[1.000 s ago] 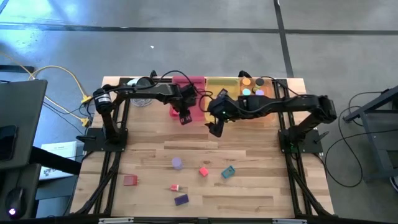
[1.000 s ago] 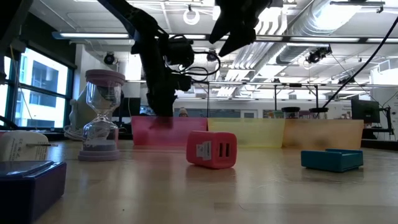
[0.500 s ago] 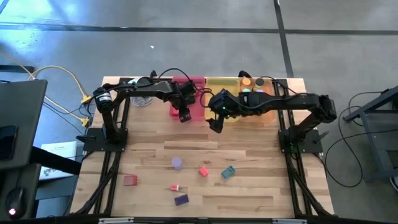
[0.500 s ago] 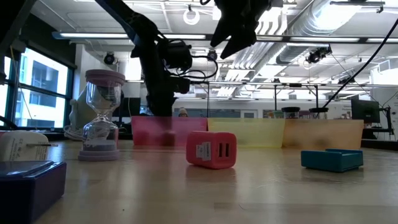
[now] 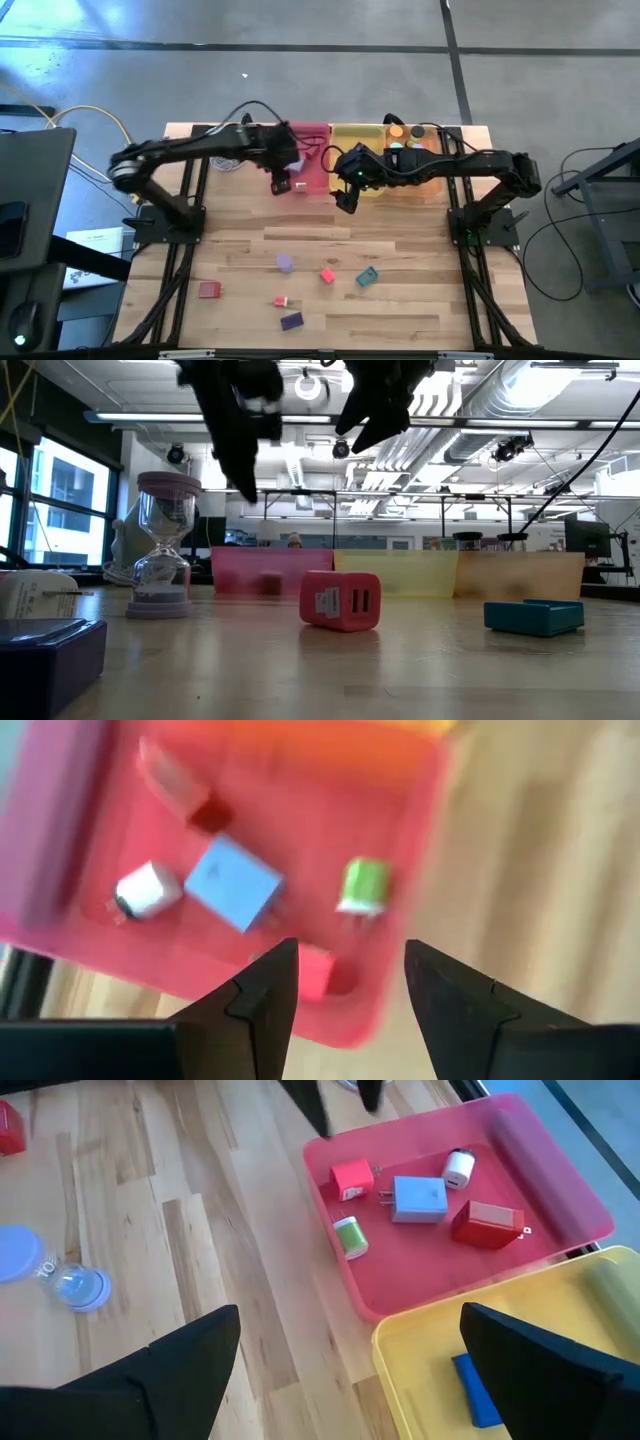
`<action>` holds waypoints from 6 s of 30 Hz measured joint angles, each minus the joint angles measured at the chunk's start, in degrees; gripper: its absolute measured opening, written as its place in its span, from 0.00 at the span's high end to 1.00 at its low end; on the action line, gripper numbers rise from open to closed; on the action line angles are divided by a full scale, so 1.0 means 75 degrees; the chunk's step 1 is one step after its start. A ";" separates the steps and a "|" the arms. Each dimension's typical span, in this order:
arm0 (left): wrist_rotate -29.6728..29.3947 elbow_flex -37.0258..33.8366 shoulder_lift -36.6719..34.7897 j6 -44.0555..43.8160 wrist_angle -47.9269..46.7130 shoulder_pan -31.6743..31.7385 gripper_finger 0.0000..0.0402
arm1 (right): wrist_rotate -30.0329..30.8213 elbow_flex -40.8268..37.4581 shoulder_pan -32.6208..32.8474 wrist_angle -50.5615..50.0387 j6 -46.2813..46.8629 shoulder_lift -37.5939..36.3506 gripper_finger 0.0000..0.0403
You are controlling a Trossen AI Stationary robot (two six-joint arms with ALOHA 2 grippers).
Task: Pick & Place Office items
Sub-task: Put the red charger adapter into the red bin
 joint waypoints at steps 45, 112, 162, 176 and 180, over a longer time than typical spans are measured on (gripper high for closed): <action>0.0600 0.0029 -0.3150 -0.5507 -0.1217 -0.4672 0.17 | -0.0242 0.0000 0.1601 -0.0557 0.1062 -0.0003 0.09; -0.2325 -0.0755 -0.0218 -1.0296 -0.3589 -1.3435 0.17 | 0.1897 -0.0009 0.4118 0.3480 0.4173 0.0645 0.09; -0.0985 -0.3744 -0.1043 -0.7966 0.0180 -1.1920 0.17 | 0.1776 0.0000 0.4243 0.4222 0.3454 0.1103 0.09; -0.0887 -0.4677 -0.1034 -0.8210 0.1202 -1.1061 0.20 | 0.1002 0.0000 0.3909 0.4101 0.3454 0.1105 0.09; -0.0849 -0.4856 -0.1039 -0.8176 0.1473 -1.0950 0.27 | 0.0964 0.0000 0.3860 0.4001 0.3457 0.1105 0.09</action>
